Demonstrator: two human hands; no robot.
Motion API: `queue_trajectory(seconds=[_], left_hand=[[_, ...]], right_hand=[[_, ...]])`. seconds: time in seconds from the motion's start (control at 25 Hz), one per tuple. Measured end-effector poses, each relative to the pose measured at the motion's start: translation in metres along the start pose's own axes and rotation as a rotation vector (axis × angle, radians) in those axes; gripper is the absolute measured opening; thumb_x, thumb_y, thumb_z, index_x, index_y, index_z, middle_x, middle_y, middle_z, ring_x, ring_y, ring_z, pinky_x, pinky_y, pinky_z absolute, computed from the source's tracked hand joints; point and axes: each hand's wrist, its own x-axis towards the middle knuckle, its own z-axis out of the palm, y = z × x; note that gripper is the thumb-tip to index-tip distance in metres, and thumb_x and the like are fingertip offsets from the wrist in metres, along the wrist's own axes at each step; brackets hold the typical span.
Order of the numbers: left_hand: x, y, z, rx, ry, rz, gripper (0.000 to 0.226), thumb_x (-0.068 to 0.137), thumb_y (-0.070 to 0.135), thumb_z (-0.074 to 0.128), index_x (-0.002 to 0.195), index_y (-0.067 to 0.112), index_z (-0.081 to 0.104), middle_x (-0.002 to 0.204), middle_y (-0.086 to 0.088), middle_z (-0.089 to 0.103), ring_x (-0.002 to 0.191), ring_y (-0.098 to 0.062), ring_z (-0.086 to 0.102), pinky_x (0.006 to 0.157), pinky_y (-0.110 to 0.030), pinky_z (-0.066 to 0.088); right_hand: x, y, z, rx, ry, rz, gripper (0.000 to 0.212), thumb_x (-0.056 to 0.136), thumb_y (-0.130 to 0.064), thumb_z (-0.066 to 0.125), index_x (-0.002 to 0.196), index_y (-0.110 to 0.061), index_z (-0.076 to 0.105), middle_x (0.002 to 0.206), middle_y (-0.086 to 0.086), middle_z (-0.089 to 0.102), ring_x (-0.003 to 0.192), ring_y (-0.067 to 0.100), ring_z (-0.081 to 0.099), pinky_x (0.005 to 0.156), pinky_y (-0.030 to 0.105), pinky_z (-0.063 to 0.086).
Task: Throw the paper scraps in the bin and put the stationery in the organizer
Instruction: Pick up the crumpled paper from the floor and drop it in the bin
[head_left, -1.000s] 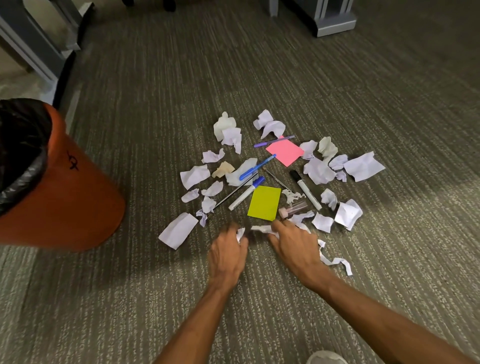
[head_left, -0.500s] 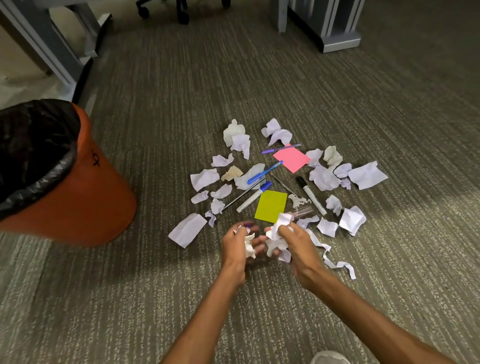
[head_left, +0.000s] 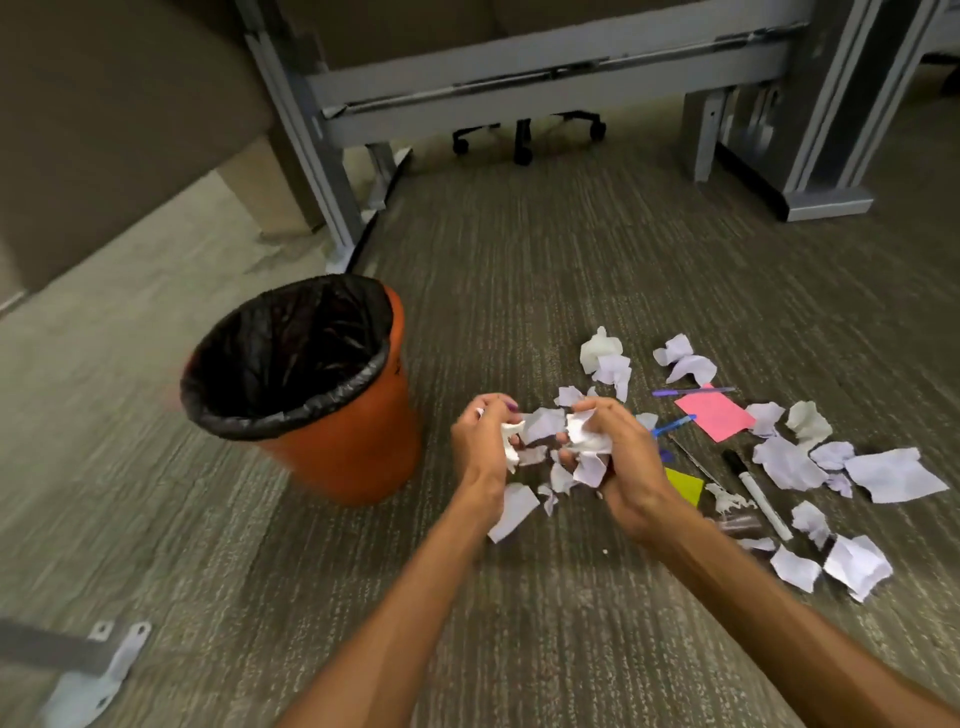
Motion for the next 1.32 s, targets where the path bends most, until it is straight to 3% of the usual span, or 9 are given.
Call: queue_trajectory(seconds=[0.12, 0.32, 0.44, 0.52, 0.6, 0.8, 0.92, 1.08, 1.32], left_hand=[[0.011, 0.052, -0.04, -0.028, 0.054, 0.117, 0.025, 0.078, 0.011, 0.055, 0.06, 0.026, 0.064, 0.07, 0.003, 0.062, 0.064, -0.019, 0.054, 0.054, -0.03, 0.04], [0.04, 0.128, -0.114, -0.029, 0.321, 0.361, 0.018, 0.087, 0.011, 0.053, 0.079, 0.025, 0.061, 0.075, 0.005, 0.06, 0.064, -0.009, 0.057, 0.054, -0.026, 0.044], [0.066, 0.152, -0.154, 0.037, 0.385, 0.33, 0.019, 0.082, 0.018, 0.059, 0.101, 0.019, 0.06, 0.104, -0.009, 0.065, 0.084, -0.019, 0.064, 0.07, -0.034, 0.055], [0.084, 0.159, -0.174, 0.153, 0.438, 0.266, 0.037, 0.078, 0.028, 0.063, 0.112, 0.014, 0.06, 0.121, -0.012, 0.062, 0.106, -0.03, 0.063, 0.094, -0.045, 0.053], [0.097, 0.159, -0.187, 0.229, 0.456, 0.206, 0.04, 0.08, 0.038, 0.062, 0.112, 0.014, 0.062, 0.125, -0.012, 0.061, 0.114, -0.033, 0.059, 0.102, -0.049, 0.048], [0.101, 0.132, -0.193, 0.389, 0.601, 0.205, 0.037, 0.091, 0.038, 0.057, 0.121, 0.017, 0.062, 0.125, -0.009, 0.064, 0.117, -0.03, 0.058, 0.104, -0.043, 0.044], [0.082, 0.109, -0.163, 0.45, 0.619, 0.563, 0.029, 0.093, 0.033, 0.054, 0.116, 0.017, 0.063, 0.123, -0.004, 0.06, 0.117, -0.023, 0.053, 0.106, -0.037, 0.039], [0.061, 0.069, -0.111, 0.645, 0.377, 0.994, 0.023, 0.095, 0.024, 0.055, 0.116, 0.018, 0.058, 0.12, 0.004, 0.056, 0.113, -0.008, 0.046, 0.1, -0.015, 0.03], [0.057, -0.024, -0.054, 0.825, 0.044, 0.807, 0.033, 0.096, 0.031, 0.054, 0.127, 0.022, 0.052, 0.127, 0.002, 0.052, 0.115, -0.01, 0.044, 0.098, -0.024, 0.037]], right_hand=[[0.009, -0.018, 0.064, -0.012, -0.128, -0.034, 0.018, 0.09, -0.001, 0.047, 0.097, -0.007, 0.062, 0.082, 0.013, 0.061, 0.071, 0.023, 0.064, 0.057, 0.031, 0.053], [0.033, -0.027, 0.187, -0.132, -0.256, -0.203, 0.018, 0.088, -0.009, 0.051, 0.095, -0.018, 0.065, 0.094, 0.013, 0.062, 0.081, 0.028, 0.063, 0.071, 0.044, 0.053], [0.049, -0.016, 0.251, -0.329, -0.264, -0.318, 0.021, 0.086, -0.021, 0.053, 0.104, -0.029, 0.063, 0.115, 0.009, 0.059, 0.094, 0.024, 0.065, 0.085, 0.046, 0.057], [0.061, -0.004, 0.273, -0.493, -0.315, -0.399, 0.025, 0.09, -0.031, 0.055, 0.114, -0.029, 0.06, 0.123, 0.001, 0.05, 0.102, 0.016, 0.059, 0.086, 0.034, 0.054], [0.073, 0.004, 0.282, -0.647, -0.412, -0.427, 0.032, 0.093, -0.037, 0.057, 0.121, -0.024, 0.058, 0.126, -0.001, 0.046, 0.107, 0.011, 0.053, 0.08, 0.015, 0.042], [0.089, 0.007, 0.263, -0.791, -0.505, -0.452, 0.033, 0.095, -0.036, 0.057, 0.121, -0.017, 0.064, 0.124, -0.001, 0.061, 0.115, 0.011, 0.056, 0.094, 0.023, 0.041], [0.088, -0.001, 0.227, -0.769, -0.463, -0.513, 0.028, 0.095, -0.037, 0.057, 0.116, -0.022, 0.067, 0.119, -0.004, 0.063, 0.111, 0.008, 0.058, 0.094, 0.025, 0.045], [0.089, -0.01, 0.149, -0.777, -0.34, -0.539, 0.025, 0.096, -0.031, 0.056, 0.119, -0.024, 0.066, 0.124, -0.004, 0.06, 0.112, 0.007, 0.058, 0.097, 0.025, 0.046], [0.094, 0.017, 0.018, -1.004, -0.213, -0.495, 0.027, 0.091, -0.025, 0.059, 0.117, -0.03, 0.063, 0.117, -0.009, 0.062, 0.096, 0.0, 0.061, 0.077, 0.02, 0.047]])
